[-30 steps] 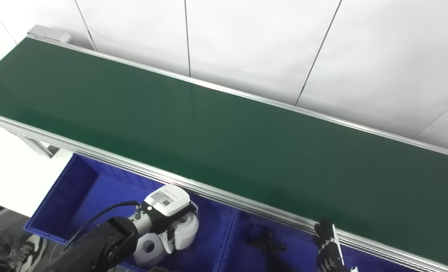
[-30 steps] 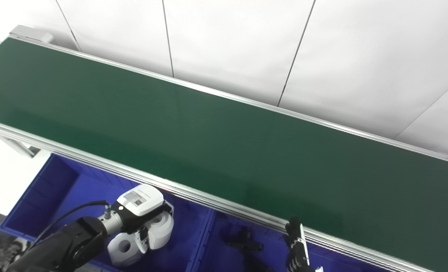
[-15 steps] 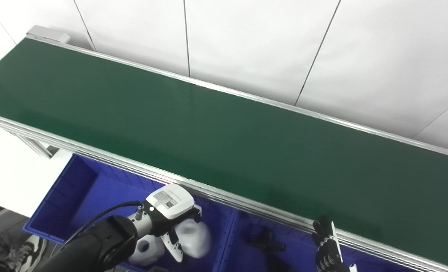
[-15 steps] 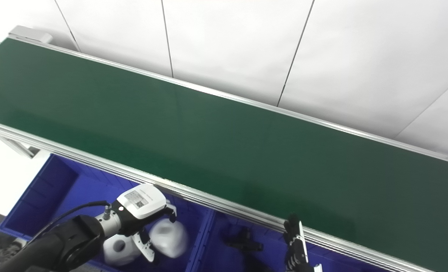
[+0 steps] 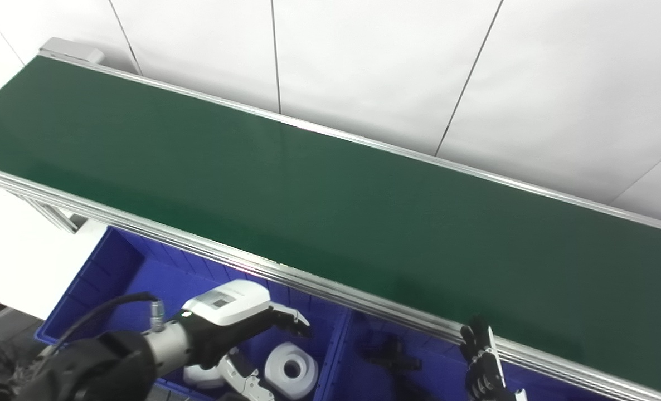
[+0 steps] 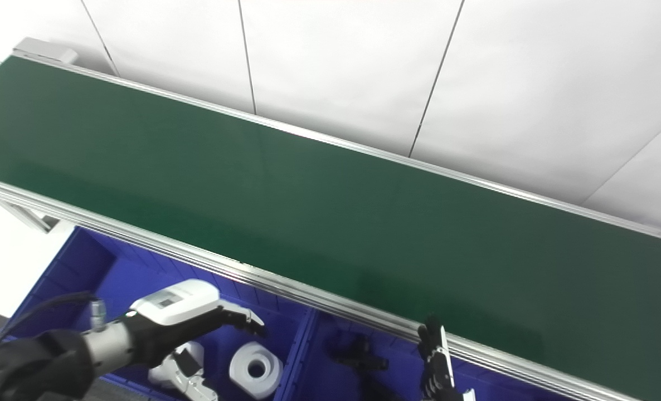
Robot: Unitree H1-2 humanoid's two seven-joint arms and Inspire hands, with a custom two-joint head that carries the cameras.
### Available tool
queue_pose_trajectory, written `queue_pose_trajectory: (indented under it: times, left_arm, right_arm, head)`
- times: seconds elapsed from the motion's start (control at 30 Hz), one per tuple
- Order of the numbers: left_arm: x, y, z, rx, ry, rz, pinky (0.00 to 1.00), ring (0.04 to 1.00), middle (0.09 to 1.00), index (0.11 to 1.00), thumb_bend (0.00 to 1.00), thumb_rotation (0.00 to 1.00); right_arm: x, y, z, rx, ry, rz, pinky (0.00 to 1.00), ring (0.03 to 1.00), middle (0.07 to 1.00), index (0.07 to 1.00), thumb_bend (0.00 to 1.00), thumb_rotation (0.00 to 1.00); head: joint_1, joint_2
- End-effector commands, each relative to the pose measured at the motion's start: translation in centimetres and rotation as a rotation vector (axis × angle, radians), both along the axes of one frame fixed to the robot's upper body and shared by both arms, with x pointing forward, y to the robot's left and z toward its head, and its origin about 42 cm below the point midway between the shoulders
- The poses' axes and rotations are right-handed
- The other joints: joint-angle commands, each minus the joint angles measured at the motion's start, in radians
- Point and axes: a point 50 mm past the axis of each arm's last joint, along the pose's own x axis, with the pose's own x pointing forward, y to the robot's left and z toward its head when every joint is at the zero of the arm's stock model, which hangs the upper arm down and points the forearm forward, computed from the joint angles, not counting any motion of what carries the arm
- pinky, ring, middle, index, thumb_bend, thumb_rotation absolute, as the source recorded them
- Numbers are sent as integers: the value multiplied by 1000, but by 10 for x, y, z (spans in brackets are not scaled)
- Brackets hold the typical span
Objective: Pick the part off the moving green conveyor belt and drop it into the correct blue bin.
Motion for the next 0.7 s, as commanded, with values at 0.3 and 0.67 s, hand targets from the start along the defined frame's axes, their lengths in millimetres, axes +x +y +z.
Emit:
queue_pose_trajectory:
  times: [0.3,0.67]
  left_arm:
    - [-1,-28,18,-1227,169,470,903,881,936,957,844,868]
    - [-10,-12,-69,-581,-396,460,1000,1000,1000,1000,741,620]
  right_arm:
    - [7,25,12,-17,-20,-5,987,971,995,1000,862,1000]
    - [7,72,18,24,-57,-114,1000,1000,1000,1000,823,985]
  head:
    - [-299,25]
    - [-539,23]
